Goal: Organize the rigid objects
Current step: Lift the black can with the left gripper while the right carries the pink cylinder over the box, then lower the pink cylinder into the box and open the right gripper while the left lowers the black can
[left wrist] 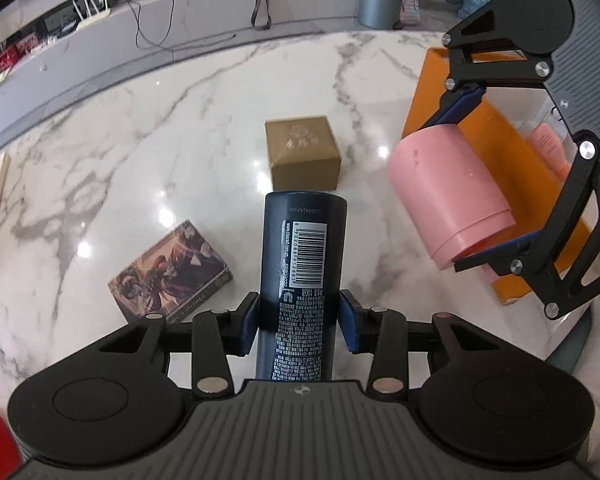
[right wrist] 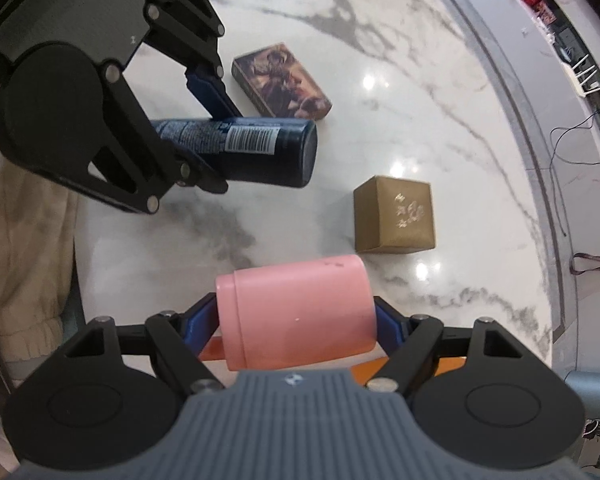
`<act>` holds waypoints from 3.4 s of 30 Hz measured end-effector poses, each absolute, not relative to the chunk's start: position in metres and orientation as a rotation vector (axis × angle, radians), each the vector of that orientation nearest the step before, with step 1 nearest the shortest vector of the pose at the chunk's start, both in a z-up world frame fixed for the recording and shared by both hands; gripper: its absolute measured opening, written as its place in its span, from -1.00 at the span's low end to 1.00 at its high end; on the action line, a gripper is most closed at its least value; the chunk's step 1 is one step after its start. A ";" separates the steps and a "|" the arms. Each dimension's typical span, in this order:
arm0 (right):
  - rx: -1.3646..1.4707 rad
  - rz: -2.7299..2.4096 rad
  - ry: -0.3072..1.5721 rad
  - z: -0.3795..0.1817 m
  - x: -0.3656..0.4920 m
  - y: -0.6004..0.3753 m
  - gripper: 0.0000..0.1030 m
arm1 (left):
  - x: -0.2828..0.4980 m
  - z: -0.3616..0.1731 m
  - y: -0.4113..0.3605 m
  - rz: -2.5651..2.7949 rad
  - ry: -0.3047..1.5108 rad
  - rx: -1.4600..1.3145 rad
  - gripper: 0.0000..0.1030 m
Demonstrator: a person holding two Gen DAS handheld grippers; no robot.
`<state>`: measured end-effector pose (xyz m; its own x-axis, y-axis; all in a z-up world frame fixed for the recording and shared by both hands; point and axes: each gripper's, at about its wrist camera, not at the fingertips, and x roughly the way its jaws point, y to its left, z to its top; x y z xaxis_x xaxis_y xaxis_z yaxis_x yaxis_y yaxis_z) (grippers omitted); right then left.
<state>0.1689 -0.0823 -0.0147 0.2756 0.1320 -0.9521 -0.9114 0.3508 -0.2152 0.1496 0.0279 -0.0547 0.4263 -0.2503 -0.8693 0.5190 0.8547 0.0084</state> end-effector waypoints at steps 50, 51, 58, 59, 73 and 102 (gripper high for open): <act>-1.202 0.620 1.513 -0.076 0.153 -0.325 0.49 | 0.154 -0.026 -0.188 -0.840 0.975 0.244 -0.12; -1.199 0.622 1.524 -0.080 0.154 -0.326 0.46 | 0.154 -0.028 -0.189 -0.842 0.980 0.246 -0.12; -1.195 0.647 1.559 -0.096 0.154 -0.326 0.47 | 0.153 -0.038 -0.194 -0.868 1.028 0.231 -0.12; -1.197 0.645 1.552 -0.095 0.154 -0.326 0.49 | 0.152 -0.039 -0.194 -0.874 1.037 0.228 -0.12; -1.059 0.564 1.308 -0.052 0.161 -0.309 0.72 | 0.149 -0.049 -0.187 -0.903 1.154 0.051 -0.12; -0.968 0.549 1.183 -0.045 0.136 -0.272 0.63 | 0.144 -0.032 -0.160 -0.757 1.171 0.158 0.04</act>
